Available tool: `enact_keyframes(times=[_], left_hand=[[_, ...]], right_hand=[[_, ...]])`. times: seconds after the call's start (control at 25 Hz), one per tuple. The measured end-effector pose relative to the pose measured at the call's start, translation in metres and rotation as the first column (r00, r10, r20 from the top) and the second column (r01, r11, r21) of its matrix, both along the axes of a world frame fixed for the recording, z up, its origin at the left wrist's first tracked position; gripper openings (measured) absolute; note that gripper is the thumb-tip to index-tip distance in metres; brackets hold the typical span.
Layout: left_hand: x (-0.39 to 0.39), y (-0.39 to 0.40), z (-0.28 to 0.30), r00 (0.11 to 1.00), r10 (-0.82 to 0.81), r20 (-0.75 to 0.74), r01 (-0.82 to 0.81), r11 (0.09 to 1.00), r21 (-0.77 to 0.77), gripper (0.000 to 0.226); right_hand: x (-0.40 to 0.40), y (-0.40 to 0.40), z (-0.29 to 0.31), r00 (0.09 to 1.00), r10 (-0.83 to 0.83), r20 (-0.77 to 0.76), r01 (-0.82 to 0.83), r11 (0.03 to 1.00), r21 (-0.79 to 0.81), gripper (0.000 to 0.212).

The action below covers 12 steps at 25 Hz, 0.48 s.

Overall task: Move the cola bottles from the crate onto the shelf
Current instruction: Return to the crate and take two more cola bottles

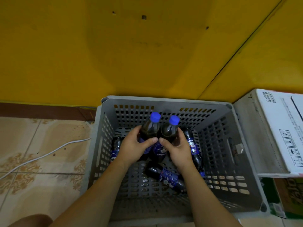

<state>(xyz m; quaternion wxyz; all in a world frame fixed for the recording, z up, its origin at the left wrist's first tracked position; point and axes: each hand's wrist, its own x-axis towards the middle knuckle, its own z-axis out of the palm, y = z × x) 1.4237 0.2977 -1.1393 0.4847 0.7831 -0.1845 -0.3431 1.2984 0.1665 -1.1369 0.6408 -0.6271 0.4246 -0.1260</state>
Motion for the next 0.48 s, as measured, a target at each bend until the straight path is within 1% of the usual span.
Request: enact_keyframes(times=[0.08,0.16,0.24,0.36,0.48], left_hand=[[0.003,-0.003,0.017,1.000,0.026,-0.003,-0.026,0.998,-0.059,0.054],[0.007,-0.006,0.034,0.998,0.045,-0.039,-0.049,0.993,-0.109,0.051],[0.006,-0.008,0.053,0.997,0.057,-0.053,-0.064,0.987,-0.151,0.049],[0.005,-0.011,0.081,0.995,0.090,-0.053,-0.098,0.981,-0.165,0.044],[0.005,-0.016,0.115,0.994,0.104,-0.033,-0.108,0.979,-0.173,0.046]], right_hand=[[0.003,0.002,0.012,0.998,-0.054,0.042,0.053,0.999,0.006,0.066],[0.007,0.005,0.025,0.991,-0.110,0.071,0.110,0.994,0.006,0.070],[0.011,0.008,0.036,0.984,-0.133,0.119,0.136,0.991,-0.015,0.073],[0.020,0.015,0.061,0.973,-0.130,0.190,0.152,0.983,-0.107,0.054],[0.026,0.017,0.091,0.964,-0.133,0.229,0.179,0.965,-0.193,0.049]])
